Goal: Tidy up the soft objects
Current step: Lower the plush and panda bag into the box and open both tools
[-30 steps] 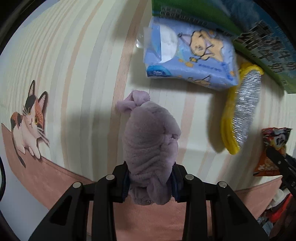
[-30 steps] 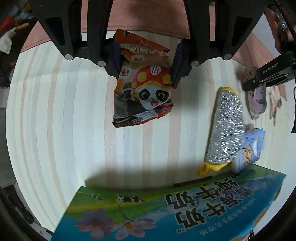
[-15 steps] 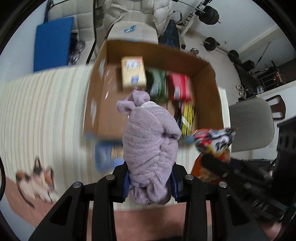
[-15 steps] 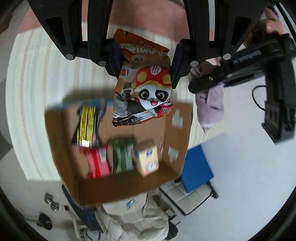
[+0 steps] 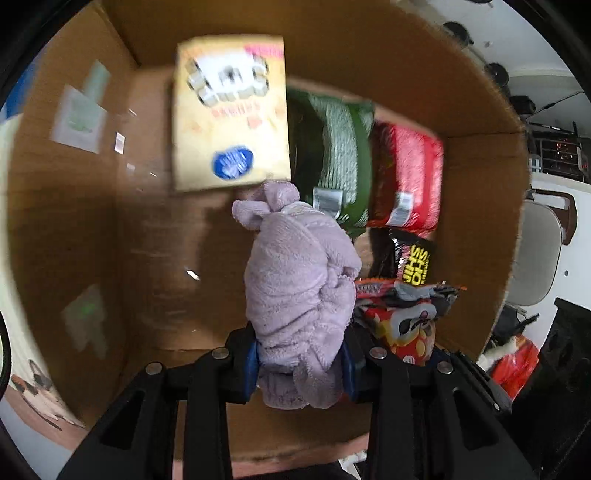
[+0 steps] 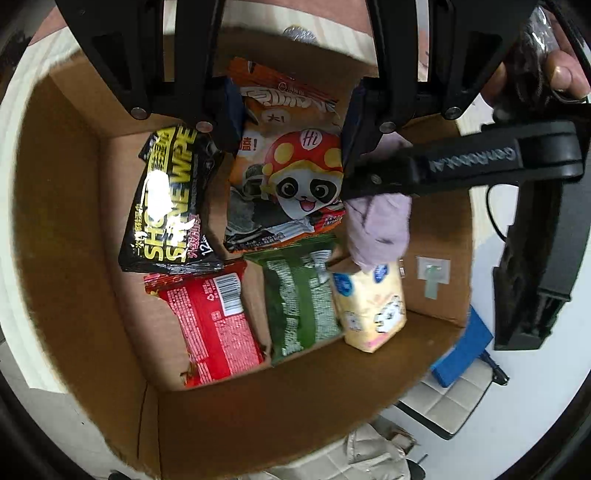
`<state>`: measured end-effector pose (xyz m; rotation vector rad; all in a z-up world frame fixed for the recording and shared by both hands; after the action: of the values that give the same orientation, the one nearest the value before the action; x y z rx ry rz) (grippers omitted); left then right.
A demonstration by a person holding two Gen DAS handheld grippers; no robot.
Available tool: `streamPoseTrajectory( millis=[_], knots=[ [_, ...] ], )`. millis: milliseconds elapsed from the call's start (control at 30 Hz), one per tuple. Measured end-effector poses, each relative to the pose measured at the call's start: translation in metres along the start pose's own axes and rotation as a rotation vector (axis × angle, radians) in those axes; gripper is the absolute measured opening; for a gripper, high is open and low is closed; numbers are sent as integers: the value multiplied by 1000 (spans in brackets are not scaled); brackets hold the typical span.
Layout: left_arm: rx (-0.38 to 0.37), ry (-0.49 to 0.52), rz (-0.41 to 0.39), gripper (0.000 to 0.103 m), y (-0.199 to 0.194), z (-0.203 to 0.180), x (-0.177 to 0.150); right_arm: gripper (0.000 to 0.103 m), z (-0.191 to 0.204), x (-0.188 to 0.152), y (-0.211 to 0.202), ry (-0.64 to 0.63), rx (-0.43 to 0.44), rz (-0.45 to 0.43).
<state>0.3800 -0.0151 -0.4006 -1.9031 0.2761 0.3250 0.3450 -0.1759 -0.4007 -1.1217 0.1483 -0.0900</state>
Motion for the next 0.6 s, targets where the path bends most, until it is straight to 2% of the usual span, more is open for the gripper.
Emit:
streamPoseTrajectory(
  millis=[233, 333, 400, 467, 567, 600],
  knots=[
    [17, 4, 17, 32, 20, 4, 7, 48, -10, 9, 20, -2, -35, -1],
    [42, -12, 24, 35, 20, 5, 10, 53, -7, 12, 25, -27, -60, 20],
    [65, -6, 0, 45, 12, 4, 11, 79, -4, 12, 22, -39, -107, 17],
    [114, 13, -45, 57, 0, 0, 9, 89, -1, 13, 14, -58, -150, -5],
    [121, 29, -86, 75, -15, -5, 4, 91, 3, 14, 2, -70, -168, -21],
    [132, 35, -102, 78, -22, -7, 0, 95, 4, 13, -2, -78, -187, -27]
  ],
)
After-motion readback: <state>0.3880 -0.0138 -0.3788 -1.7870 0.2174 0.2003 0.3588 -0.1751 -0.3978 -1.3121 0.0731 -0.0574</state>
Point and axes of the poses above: each gripper's, at about its wrist camera, not at the fingertips, and y roughly the way its jaws point, z to its left, x to its top, the point moved 1 cm from there along y, roughly the way its jaws point, and after that the axes turned 4 degrees about z, right-handed, at the moved point
